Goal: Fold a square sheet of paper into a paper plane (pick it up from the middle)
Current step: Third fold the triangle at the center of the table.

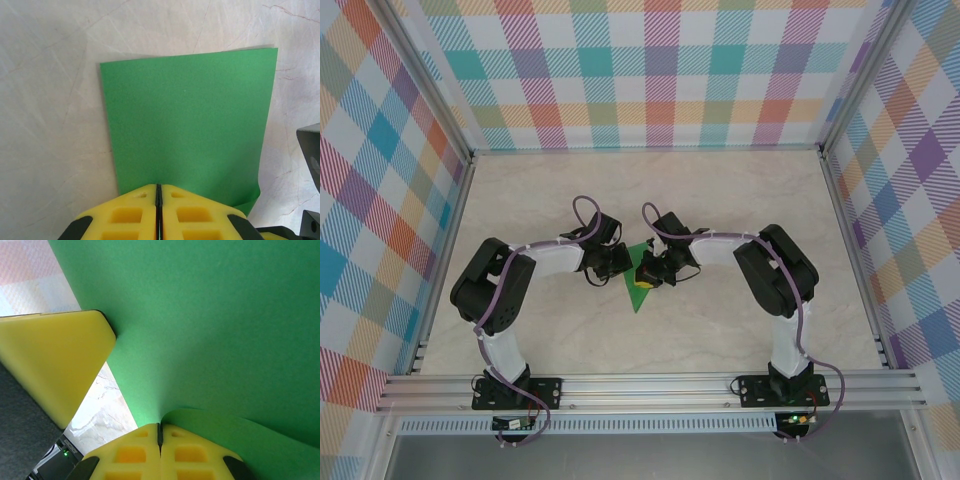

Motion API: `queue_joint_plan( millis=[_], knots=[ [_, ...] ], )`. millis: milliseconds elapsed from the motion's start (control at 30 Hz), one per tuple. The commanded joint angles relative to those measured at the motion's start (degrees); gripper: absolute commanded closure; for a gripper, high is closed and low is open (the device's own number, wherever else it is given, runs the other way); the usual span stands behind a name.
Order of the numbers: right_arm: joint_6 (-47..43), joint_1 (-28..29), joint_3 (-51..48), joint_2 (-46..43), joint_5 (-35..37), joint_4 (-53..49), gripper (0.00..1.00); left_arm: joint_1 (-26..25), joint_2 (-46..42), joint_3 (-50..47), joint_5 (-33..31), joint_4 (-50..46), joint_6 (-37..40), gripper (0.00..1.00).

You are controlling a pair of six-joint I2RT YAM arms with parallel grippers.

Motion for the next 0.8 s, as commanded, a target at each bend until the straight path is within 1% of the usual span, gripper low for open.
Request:
queue_joint_plan(
  millis=[0,233,767],
  knots=[
    [-1.94,0.39,0.92,1.66,1.41,-2.21,0.98,0.32,-0.59,0.42,-0.89,-3.82,1.13,0.91],
    [-3.95,0.39,0.67,-0.83,2.98,-4.83,0.98,0.33,0.55,0.27,-0.51,-3.68,1.26,0.91],
    [-7.11,0.38,0.03,-1.87,2.11,-5.8,0.98,0.33,0.45,0.31,-0.56,-3.9,1.47,0.91]
  ],
)
